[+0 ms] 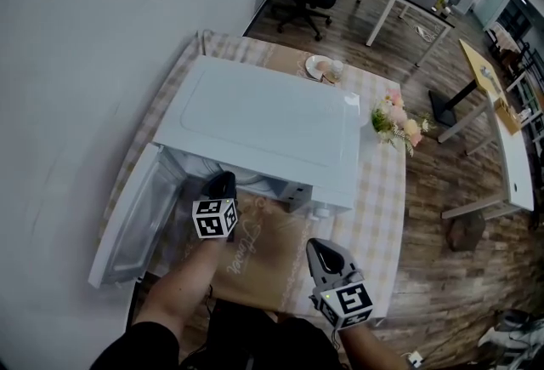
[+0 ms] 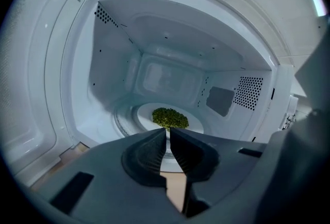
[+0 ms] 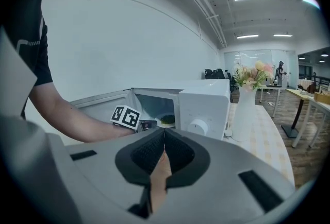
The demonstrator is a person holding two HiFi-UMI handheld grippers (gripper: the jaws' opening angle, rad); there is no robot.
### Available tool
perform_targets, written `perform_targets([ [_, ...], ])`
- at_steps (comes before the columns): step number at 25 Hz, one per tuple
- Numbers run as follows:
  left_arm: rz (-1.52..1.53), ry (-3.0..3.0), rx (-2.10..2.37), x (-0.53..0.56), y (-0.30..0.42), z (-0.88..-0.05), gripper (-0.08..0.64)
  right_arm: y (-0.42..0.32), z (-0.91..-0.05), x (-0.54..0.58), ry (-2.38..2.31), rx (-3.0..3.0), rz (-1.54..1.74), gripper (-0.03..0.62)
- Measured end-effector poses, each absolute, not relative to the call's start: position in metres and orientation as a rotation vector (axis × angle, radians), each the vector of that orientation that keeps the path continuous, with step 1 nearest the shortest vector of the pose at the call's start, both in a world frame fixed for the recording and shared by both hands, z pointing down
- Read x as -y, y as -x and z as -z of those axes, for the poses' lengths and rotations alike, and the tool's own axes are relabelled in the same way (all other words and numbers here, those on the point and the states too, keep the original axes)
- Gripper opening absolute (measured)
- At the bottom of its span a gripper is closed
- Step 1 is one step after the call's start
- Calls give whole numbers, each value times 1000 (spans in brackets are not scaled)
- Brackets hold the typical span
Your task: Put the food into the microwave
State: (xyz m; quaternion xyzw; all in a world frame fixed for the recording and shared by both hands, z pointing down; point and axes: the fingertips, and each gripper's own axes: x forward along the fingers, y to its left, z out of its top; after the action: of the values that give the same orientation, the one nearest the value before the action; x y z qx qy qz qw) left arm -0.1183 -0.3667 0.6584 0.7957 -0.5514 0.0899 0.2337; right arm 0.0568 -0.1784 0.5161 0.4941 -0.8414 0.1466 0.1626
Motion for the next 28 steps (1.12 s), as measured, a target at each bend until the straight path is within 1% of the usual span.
perform_targets([
  [9, -229, -2267, 1512, 342, 123, -632, 32, -58, -509, 176, -1392, 2430, -408, 9],
  [19, -169, -2372, 1608, 282, 130, -561, 31, -53, -494, 170, -1300, 2551, -376, 9],
  [28, -83, -2399, 1748, 209, 123, -491, 11, -52, -473, 160, -1201, 2675, -356, 9],
])
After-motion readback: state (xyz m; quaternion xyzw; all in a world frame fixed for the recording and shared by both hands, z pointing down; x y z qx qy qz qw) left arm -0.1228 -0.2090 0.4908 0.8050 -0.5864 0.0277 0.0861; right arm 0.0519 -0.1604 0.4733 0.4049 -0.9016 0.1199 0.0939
